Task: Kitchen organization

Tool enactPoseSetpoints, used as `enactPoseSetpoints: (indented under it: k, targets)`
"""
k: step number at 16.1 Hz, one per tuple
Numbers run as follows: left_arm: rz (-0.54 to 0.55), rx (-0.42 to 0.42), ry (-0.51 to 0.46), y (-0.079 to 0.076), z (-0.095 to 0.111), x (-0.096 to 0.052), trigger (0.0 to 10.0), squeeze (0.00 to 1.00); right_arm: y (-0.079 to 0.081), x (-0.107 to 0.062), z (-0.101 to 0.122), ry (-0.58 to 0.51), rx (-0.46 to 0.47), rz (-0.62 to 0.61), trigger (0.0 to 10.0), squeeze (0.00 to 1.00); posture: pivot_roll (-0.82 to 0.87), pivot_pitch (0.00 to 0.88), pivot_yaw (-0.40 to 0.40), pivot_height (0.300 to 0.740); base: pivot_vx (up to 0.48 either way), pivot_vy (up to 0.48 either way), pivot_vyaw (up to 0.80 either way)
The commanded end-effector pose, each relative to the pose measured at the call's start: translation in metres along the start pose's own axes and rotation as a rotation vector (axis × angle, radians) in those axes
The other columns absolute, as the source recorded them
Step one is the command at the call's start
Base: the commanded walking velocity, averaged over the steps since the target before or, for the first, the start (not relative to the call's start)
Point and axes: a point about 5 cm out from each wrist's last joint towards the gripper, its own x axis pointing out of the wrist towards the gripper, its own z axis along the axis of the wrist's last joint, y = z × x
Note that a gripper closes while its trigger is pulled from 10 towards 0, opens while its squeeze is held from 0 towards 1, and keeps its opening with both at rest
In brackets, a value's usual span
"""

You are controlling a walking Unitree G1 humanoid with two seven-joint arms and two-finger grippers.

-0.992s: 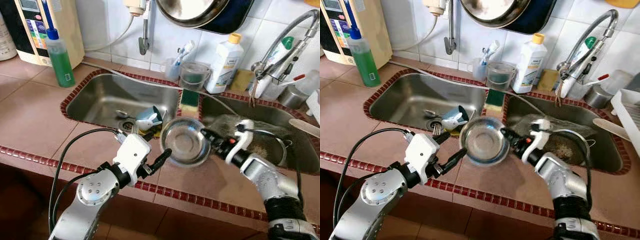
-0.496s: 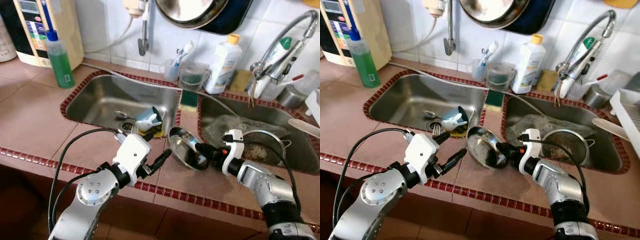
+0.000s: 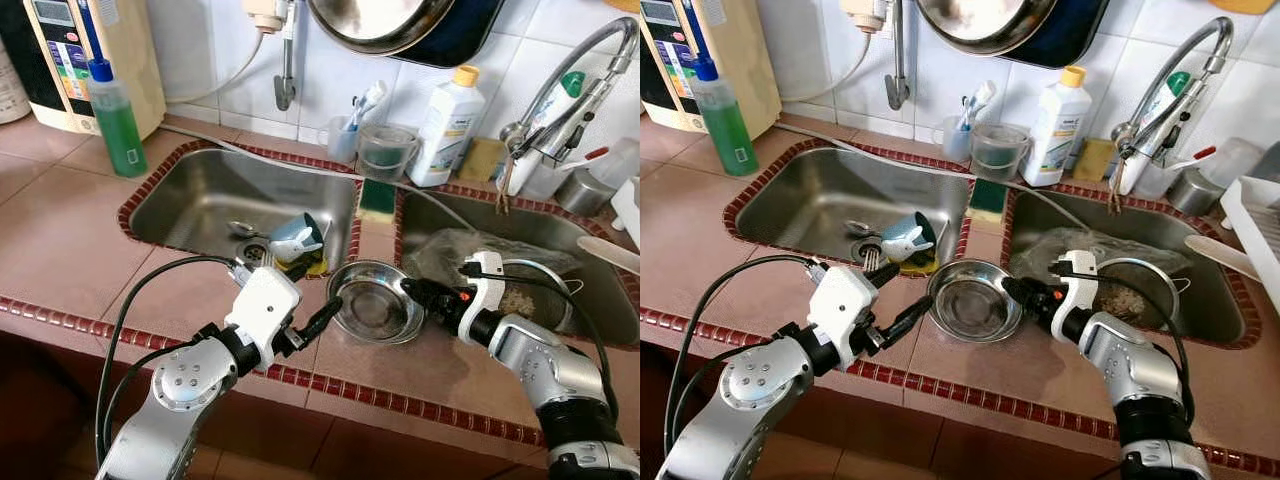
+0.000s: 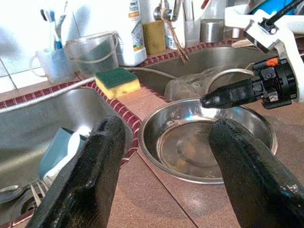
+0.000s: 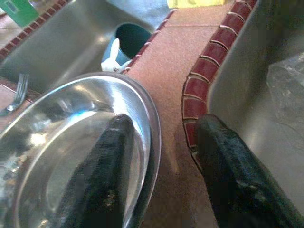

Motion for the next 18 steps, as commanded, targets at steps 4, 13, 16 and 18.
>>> enactPoseSetpoints:
  k: [4, 13, 16, 18]
  targets:
    - [-0.004, 0.006, -0.016, -0.001, 0.005, 0.001, 10.0, 0.0, 0.008, -0.001, 0.021, -0.062, -0.064, 0.064, 10.0, 1.0, 0.01, 0.022, -0.103, 0.732, 0.0, 0.0, 0.0]
    - [0.003, 0.009, -0.023, 0.0, 0.007, 0.004, 10.0, 0.0, 0.004, 0.004, 0.035, 0.117, -0.186, 0.06, 10.0, 0.0, 0.01, 0.009, -0.115, 0.732, 0.0, 0.0, 0.0]
    - [0.009, 0.005, -0.027, -0.001, 0.007, 0.005, 10.0, 0.0, 0.005, 0.005, 0.037, 0.145, -0.207, 0.102, 10.0, 0.0, 0.02, 0.007, -0.127, 0.732, 0.0, 0.0, 0.0]
    - [0.012, 0.003, -0.028, -0.002, 0.007, 0.005, 10.0, 0.0, 0.008, 0.006, 0.034, 0.175, -0.208, 0.134, 10.0, 0.0, 0.02, 0.005, -0.132, 0.732, 0.0, 0.0, 0.0]
